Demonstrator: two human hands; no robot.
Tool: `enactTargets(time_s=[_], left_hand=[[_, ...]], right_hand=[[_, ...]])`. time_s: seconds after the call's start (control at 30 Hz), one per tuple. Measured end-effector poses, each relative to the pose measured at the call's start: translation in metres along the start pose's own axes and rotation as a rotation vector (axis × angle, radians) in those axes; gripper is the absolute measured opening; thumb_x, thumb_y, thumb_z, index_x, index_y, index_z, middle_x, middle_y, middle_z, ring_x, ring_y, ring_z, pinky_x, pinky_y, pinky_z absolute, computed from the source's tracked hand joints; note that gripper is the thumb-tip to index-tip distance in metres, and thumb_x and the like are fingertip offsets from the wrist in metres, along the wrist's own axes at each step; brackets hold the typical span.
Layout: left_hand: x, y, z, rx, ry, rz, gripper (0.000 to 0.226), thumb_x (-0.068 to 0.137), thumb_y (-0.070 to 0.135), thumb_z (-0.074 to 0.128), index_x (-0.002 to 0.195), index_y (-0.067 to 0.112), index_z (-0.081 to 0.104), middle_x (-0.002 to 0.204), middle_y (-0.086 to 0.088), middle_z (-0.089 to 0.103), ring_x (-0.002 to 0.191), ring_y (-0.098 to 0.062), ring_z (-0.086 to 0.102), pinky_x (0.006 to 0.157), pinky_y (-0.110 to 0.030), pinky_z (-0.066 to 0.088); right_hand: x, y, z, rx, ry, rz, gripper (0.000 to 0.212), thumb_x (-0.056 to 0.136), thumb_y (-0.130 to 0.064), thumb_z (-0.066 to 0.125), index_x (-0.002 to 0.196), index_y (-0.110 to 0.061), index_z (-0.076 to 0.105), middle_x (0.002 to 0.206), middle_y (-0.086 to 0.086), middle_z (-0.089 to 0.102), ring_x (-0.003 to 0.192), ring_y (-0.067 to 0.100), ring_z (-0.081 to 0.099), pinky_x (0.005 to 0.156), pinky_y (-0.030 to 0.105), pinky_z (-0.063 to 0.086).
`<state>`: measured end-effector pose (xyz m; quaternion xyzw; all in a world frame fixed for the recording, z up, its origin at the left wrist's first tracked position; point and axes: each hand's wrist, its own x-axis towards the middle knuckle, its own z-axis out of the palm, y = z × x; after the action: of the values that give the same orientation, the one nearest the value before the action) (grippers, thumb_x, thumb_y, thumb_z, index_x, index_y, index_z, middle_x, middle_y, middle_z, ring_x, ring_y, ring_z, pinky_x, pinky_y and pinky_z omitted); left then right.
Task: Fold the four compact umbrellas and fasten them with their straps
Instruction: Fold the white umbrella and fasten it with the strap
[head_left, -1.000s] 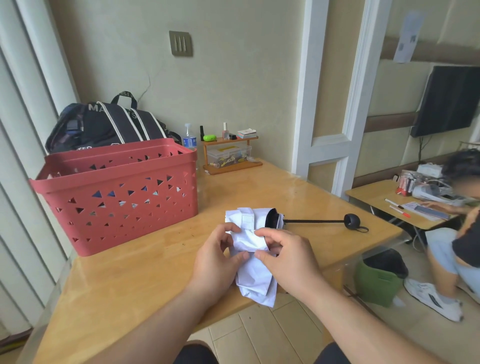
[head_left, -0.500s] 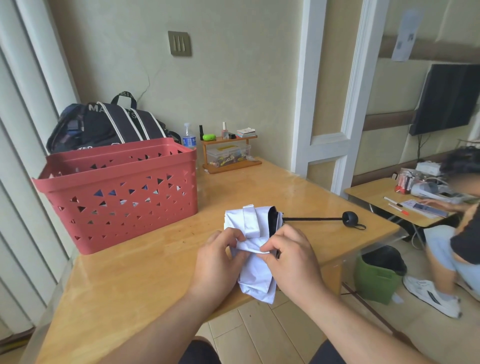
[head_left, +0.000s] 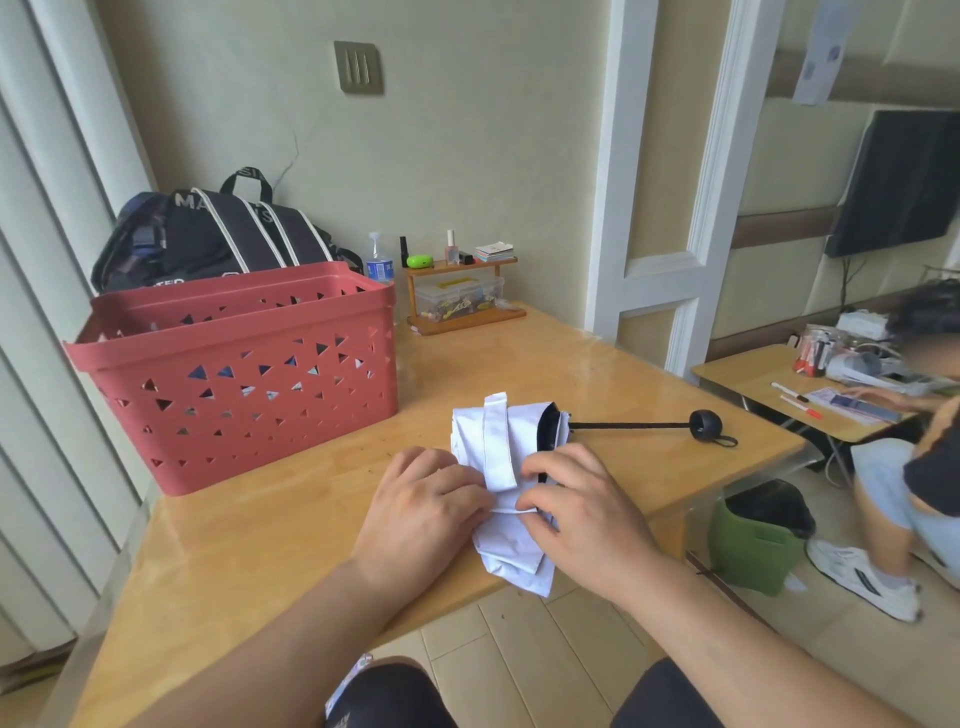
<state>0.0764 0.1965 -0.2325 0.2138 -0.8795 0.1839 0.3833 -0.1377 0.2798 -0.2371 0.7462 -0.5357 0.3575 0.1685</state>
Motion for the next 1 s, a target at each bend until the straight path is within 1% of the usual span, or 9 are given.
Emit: enactTargets(time_s=[0.1,0.23,0.43,0.6,0.7,0.73,0.83,0.9,1.0], left_hand=[[0.0,0.0,0.001,-0.08,-0.005,-0.057,0.004,0.094,0.034,0.072,0.094,0.032,0.076,0.091,0.019,0.072,0.094,-0.017,0.063,0.085,-0.036,0.046],[0.0,0.003,-0.004,-0.211,-0.117,-0.174,0.011,0.091,0.041,0.067,0.095,0.032,0.072,0.085,0.019,0.07,0.095,-0.012,0.062,0.086,-0.03,0.042],[0.003,0.001,-0.007,-0.391,-0.328,-0.353,0.042,0.084,0.058,0.068,0.114,0.031,0.057,0.094,0.027,0.067,0.099,0.0,0.056,0.094,-0.026,0.044],[0.009,-0.007,-0.003,-0.469,-0.478,-0.441,0.066,0.076,0.082,0.06,0.132,0.047,0.06,0.097,0.033,0.067,0.104,-0.001,0.052,0.099,-0.033,0.045],[0.011,-0.008,-0.001,-0.636,-0.483,-0.525,0.046,0.065,0.086,0.067,0.109,0.076,0.057,0.1,0.023,0.066,0.106,-0.009,0.059,0.103,-0.037,0.047],[0.012,-0.006,-0.001,-0.681,-0.484,-0.549,0.039,0.063,0.082,0.07,0.1,0.078,0.059,0.102,0.021,0.066,0.108,-0.01,0.059,0.104,-0.038,0.047],[0.014,0.005,-0.005,-0.714,-0.479,-0.513,0.022,0.071,0.069,0.076,0.092,0.065,0.071,0.1,0.028,0.067,0.109,-0.007,0.058,0.108,-0.041,0.042],[0.013,0.014,-0.012,-0.687,-0.482,-0.494,0.023,0.07,0.075,0.07,0.09,0.064,0.071,0.096,0.036,0.061,0.11,-0.009,0.052,0.11,-0.037,0.035],[0.003,0.027,-0.024,-0.632,-0.495,-0.421,0.028,0.072,0.075,0.065,0.095,0.06,0.071,0.087,0.027,0.056,0.105,-0.007,0.045,0.108,-0.038,0.034]], right_hand=[[0.0,0.001,-0.003,0.008,0.044,-0.015,0.01,0.085,-0.013,0.078,0.08,-0.021,0.074,0.1,-0.016,0.067,0.1,0.019,0.056,0.074,0.031,0.052],[-0.001,-0.002,-0.002,0.015,0.05,0.059,0.015,0.08,-0.014,0.085,0.082,-0.025,0.076,0.089,-0.019,0.067,0.093,0.015,0.051,0.068,0.03,0.051],[-0.002,-0.005,-0.004,0.132,-0.188,0.133,0.008,0.087,-0.034,0.069,0.081,-0.031,0.072,0.083,-0.023,0.065,0.1,0.008,0.051,0.083,0.03,0.05],[-0.006,-0.006,-0.015,0.273,-0.278,0.34,0.008,0.087,-0.026,0.073,0.085,-0.031,0.067,0.09,-0.021,0.062,0.108,-0.002,0.051,0.084,0.014,0.041],[-0.007,-0.001,-0.02,0.351,-0.33,0.475,0.014,0.088,-0.024,0.07,0.086,-0.036,0.064,0.097,-0.018,0.066,0.103,-0.004,0.057,0.083,0.02,0.048],[-0.005,0.0,-0.021,0.379,-0.349,0.514,0.015,0.089,-0.023,0.067,0.087,-0.037,0.063,0.097,-0.018,0.068,0.1,-0.002,0.06,0.084,0.026,0.051],[0.0,0.0,-0.027,0.485,-0.407,0.574,0.016,0.095,-0.019,0.059,0.096,-0.035,0.062,0.096,-0.017,0.074,0.091,0.008,0.066,0.085,0.038,0.054],[0.003,-0.001,-0.028,0.546,-0.414,0.599,0.019,0.102,-0.02,0.053,0.105,-0.036,0.062,0.096,-0.015,0.076,0.091,0.016,0.068,0.084,0.041,0.055],[0.007,0.0,-0.024,0.57,-0.379,0.634,0.025,0.106,-0.021,0.053,0.109,-0.041,0.068,0.097,-0.018,0.076,0.092,0.003,0.069,0.089,0.035,0.055]])
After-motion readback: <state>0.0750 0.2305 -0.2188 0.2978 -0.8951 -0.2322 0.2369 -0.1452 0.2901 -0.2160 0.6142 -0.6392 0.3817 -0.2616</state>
